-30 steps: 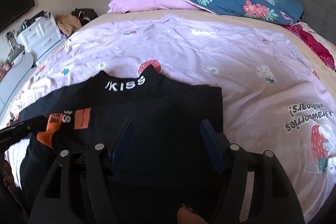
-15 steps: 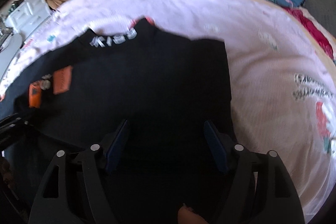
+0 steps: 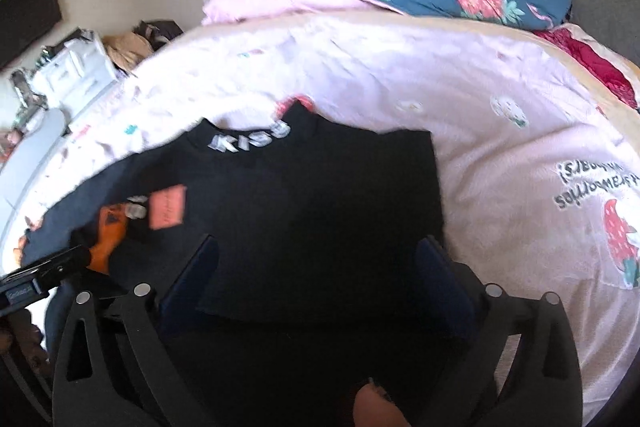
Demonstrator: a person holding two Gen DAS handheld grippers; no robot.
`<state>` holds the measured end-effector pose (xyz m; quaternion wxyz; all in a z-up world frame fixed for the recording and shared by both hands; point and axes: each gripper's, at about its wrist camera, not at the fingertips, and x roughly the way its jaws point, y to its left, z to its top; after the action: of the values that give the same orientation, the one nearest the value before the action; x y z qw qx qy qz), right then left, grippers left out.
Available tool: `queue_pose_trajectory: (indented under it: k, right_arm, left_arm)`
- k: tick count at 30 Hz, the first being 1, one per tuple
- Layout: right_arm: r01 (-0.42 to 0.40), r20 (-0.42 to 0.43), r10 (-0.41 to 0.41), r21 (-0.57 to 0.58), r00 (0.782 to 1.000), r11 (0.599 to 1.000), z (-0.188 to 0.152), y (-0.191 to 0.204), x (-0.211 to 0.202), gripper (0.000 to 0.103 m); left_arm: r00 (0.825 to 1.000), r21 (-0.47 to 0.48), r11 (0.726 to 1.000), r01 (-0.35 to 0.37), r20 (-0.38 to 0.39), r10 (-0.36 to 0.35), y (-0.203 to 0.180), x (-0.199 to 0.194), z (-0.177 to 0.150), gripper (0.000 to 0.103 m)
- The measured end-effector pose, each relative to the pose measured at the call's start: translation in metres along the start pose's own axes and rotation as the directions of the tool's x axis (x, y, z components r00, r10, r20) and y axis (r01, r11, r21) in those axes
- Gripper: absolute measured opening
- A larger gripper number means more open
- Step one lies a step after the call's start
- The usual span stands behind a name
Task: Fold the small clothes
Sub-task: 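Lay the cuff onto the shirt body with the left gripper and open, then grasp the other sleeve's orange cuff with the left gripper and lift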
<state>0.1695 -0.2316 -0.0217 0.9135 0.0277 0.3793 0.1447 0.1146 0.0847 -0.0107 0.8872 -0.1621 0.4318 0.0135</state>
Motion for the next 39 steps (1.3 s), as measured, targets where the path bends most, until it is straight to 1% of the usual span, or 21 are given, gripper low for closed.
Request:
queue_pose_trajectory:
  k: [1, 3, 8, 12, 16, 21, 25, 28, 30, 33, 36, 38, 39]
  right_arm:
    - [-0.012, 0.008, 0.012, 0.001, 1.0, 1.0, 0.001, 0.004, -0.002, 0.099]
    - [-0.027, 0.028, 0.027, -0.003, 0.999, 1.0, 0.003, 0.013, -0.007, 0.099]
    - [-0.034, 0.083, 0.038, -0.045, 0.996, 0.998, 0.007, 0.042, -0.023, 0.099]
    - [-0.018, 0.087, 0.026, -0.092, 0.996, 0.996, 0.011, 0.068, -0.025, 0.099]
    - [0.007, 0.087, 0.006, -0.148, 0.996, 0.989, 0.013, 0.094, -0.024, 0.099]
    - [-0.018, 0.079, 0.032, -0.173, 0.996, 0.985, 0.018, 0.118, -0.021, 0.099]
    - [-0.033, 0.075, 0.05, -0.208, 0.996, 0.978, 0.02, 0.14, -0.019, 0.099]
    - [-0.034, 0.075, 0.054, -0.246, 0.996, 0.969, 0.02, 0.158, -0.017, 0.099]
    - [-0.035, 0.074, 0.057, -0.268, 0.996, 0.963, 0.02, 0.17, -0.016, 0.099]
    - [-0.05, 0.07, 0.073, -0.288, 0.995, 0.956, 0.021, 0.184, -0.014, 0.099]
    - [-0.063, 0.072, 0.089, -0.312, 0.993, 0.948, 0.022, 0.199, -0.015, 0.099]
    - [-0.077, 0.066, 0.103, -0.326, 0.992, 0.942, 0.022, 0.209, -0.014, 0.099]
    - [-0.079, 0.064, 0.106, -0.331, 0.992, 0.94, 0.022, 0.212, -0.014, 0.099]
  left_arm:
    - [0.999, -0.008, 0.999, -0.031, 0.011, 0.031, 0.004, -0.004, 0.002, 0.094]
    - [0.997, -0.02, 0.998, -0.065, 0.03, 0.065, 0.011, -0.009, 0.005, 0.094]
    - [0.992, -0.087, 0.991, -0.105, 0.054, 0.11, 0.037, -0.021, 0.01, 0.094]
    - [0.986, -0.131, 0.981, -0.142, 0.065, 0.152, 0.055, -0.028, 0.013, 0.094]
    - [0.98, -0.171, 0.972, -0.16, 0.087, 0.177, 0.069, -0.036, 0.016, 0.094]
    - [0.969, -0.22, 0.957, -0.192, 0.11, 0.219, 0.088, -0.046, 0.019, 0.094]
    - [0.958, -0.243, 0.942, -0.231, 0.114, 0.265, 0.101, -0.051, 0.021, 0.094]
    - [0.942, -0.291, 0.918, -0.269, 0.117, 0.313, 0.114, -0.056, 0.021, 0.094]
    - [0.926, -0.338, 0.89, -0.305, 0.114, 0.36, 0.126, -0.06, 0.02, 0.094]
    - [0.91, -0.394, 0.858, -0.329, 0.11, 0.4, 0.142, -0.065, 0.018, 0.094]
    - [0.896, -0.431, 0.831, -0.352, 0.102, 0.432, 0.156, -0.068, 0.017, 0.094]
    - [0.873, -0.456, 0.804, -0.382, 0.106, 0.475, 0.163, -0.074, 0.015, 0.094]
    - [0.867, -0.468, 0.795, -0.386, 0.111, 0.486, 0.166, -0.077, 0.015, 0.094]
